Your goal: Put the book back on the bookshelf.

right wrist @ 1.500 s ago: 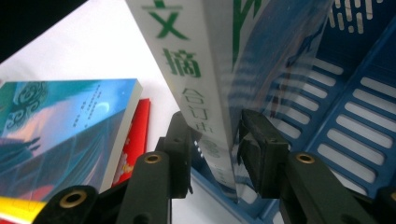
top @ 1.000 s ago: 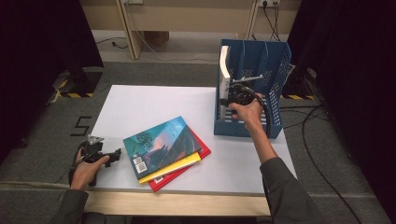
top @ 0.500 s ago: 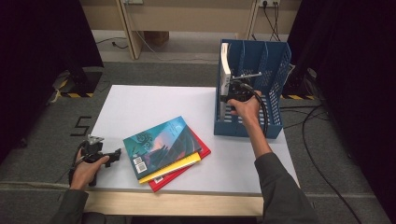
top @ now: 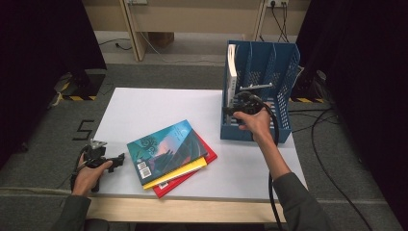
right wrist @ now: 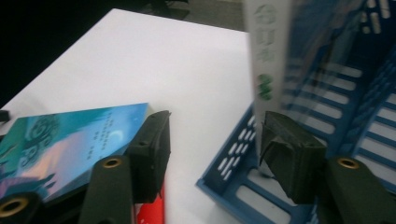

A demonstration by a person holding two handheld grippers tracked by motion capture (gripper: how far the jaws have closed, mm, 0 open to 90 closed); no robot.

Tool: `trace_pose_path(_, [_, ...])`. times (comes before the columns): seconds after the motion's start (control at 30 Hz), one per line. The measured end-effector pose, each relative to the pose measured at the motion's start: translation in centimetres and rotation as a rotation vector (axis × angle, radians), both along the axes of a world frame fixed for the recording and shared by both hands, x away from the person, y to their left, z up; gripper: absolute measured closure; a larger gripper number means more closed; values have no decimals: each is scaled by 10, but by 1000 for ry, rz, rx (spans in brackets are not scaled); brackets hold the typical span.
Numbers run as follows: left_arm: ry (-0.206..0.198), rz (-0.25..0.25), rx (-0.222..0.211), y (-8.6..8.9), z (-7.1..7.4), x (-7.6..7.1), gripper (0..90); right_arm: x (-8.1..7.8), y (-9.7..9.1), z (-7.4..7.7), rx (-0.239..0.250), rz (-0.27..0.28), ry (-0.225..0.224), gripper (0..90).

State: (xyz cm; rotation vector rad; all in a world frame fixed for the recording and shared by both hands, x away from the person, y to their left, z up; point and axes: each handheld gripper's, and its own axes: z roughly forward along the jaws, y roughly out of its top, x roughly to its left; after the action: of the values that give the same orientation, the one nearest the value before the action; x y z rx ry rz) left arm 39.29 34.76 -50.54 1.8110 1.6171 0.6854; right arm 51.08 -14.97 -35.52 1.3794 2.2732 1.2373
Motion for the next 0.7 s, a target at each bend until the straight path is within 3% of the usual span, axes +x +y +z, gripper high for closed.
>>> trace_pose_path(0.17, [2,-2,0,0,0,0,77,-14,0,-9,27,36,9,374])
trace_pose_path(0.3, [0,-4,1,0,0,0,77,-22,0,-18,82,56,-3,369])
trace_pose_path(0.37, [-1,-3,2,0,0,0,77,-27,1,-28,82,62,-19,366])
trace_pose_path(0.47, [-1,-4,0,0,0,0,76,-30,3,-37,113,78,-8,363])
trace_pose_path(0.7, [-1,-5,0,0,0,0,76,-32,10,-52,104,97,3,354])
